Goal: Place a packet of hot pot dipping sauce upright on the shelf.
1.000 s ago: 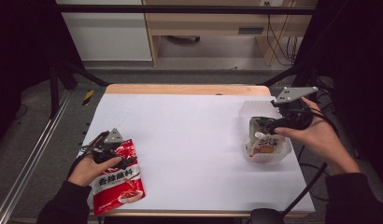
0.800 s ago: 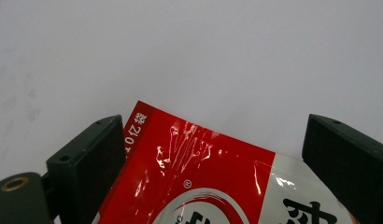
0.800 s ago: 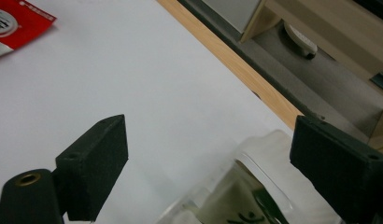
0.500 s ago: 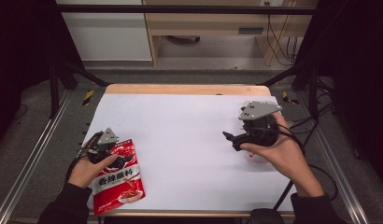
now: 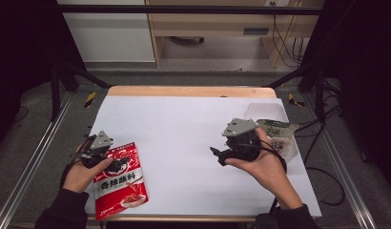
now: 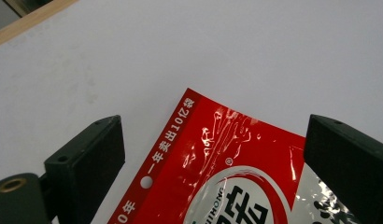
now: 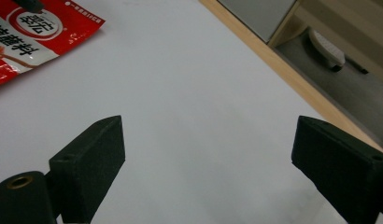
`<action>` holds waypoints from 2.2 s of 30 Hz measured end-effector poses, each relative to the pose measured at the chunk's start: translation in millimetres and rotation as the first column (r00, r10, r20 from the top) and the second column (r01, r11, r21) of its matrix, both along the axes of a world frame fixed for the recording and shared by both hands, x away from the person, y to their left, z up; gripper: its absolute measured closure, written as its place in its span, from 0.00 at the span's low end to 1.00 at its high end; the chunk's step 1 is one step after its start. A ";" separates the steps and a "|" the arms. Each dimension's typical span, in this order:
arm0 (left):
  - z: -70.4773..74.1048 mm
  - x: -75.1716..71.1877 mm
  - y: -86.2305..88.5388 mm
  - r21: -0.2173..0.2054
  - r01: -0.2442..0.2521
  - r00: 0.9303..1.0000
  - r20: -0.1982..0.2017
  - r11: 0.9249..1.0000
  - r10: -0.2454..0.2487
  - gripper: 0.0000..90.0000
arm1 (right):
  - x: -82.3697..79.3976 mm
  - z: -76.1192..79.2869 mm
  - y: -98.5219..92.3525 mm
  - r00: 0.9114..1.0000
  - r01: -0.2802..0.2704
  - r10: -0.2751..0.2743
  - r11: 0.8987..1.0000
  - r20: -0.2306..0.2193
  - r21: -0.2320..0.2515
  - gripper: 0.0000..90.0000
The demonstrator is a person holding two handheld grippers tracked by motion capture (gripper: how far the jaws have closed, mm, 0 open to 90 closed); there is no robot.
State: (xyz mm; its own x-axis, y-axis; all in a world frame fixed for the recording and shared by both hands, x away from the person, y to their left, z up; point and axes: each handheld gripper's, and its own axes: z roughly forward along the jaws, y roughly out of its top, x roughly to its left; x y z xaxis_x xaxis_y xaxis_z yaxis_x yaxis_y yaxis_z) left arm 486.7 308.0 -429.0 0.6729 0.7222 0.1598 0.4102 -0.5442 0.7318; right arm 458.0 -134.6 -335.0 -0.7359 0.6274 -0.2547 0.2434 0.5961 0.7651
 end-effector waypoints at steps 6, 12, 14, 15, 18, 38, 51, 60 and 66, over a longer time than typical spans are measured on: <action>2.5 -2.7 7.9 0.009 -0.013 1.000 0.018 1.000 0.013 0.06 | -0.8 -19.4 13.6 1.000 -0.008 0.008 1.000 -0.011 0.026 0.12; 3.3 -5.0 15.5 0.012 -0.028 0.999 0.033 1.000 0.027 0.06 | 1.5 -39.7 21.3 0.999 0.006 -0.003 0.998 -0.054 0.058 0.09; 4.3 -6.8 19.1 0.008 -0.035 0.999 0.039 0.999 0.035 0.06 | 2.6 -45.2 22.0 0.998 0.017 -0.013 0.998 -0.066 0.065 0.09; 5.5 -8.9 23.5 0.007 -0.047 0.998 0.044 0.999 0.047 0.06 | 2.9 -49.0 22.3 0.998 0.021 -0.018 0.998 -0.055 0.067 0.08; 6.7 -11.3 29.5 -0.003 -0.061 0.997 0.049 0.998 0.061 0.06 | 4.5 -53.4 23.1 0.998 0.027 -0.023 0.997 -0.059 0.068 0.08; 3.0 -26.2 70.9 -0.019 -0.152 0.987 0.055 0.988 0.153 0.06 | 3.8 -115.1 17.7 0.985 0.152 -0.146 0.987 -0.093 0.061 0.11; -13.1 -29.8 83.1 0.009 -0.149 0.989 -0.017 0.989 0.149 0.06 | 2.3 -120.8 13.2 0.980 0.175 -0.170 0.983 -0.103 0.045 0.11; -18.4 -29.6 83.7 0.022 -0.143 0.989 -0.037 0.989 0.144 0.06 | 2.5 -122.5 13.7 0.979 0.176 -0.171 0.984 -0.111 0.039 0.11; -28.1 -21.4 84.2 0.024 -0.134 0.988 -0.075 0.991 0.135 0.07 | 2.9 -123.4 14.6 0.978 0.175 -0.170 0.984 -0.118 0.033 0.11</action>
State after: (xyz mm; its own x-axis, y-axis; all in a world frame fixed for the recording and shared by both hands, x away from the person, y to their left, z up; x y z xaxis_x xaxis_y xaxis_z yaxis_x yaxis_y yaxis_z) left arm 465.3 392.2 -457.1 0.5804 0.8046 0.1256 0.5352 -0.4932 0.6858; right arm 460.9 -120.0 -458.4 -0.6386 0.7558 -0.1449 0.4269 0.5046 0.7504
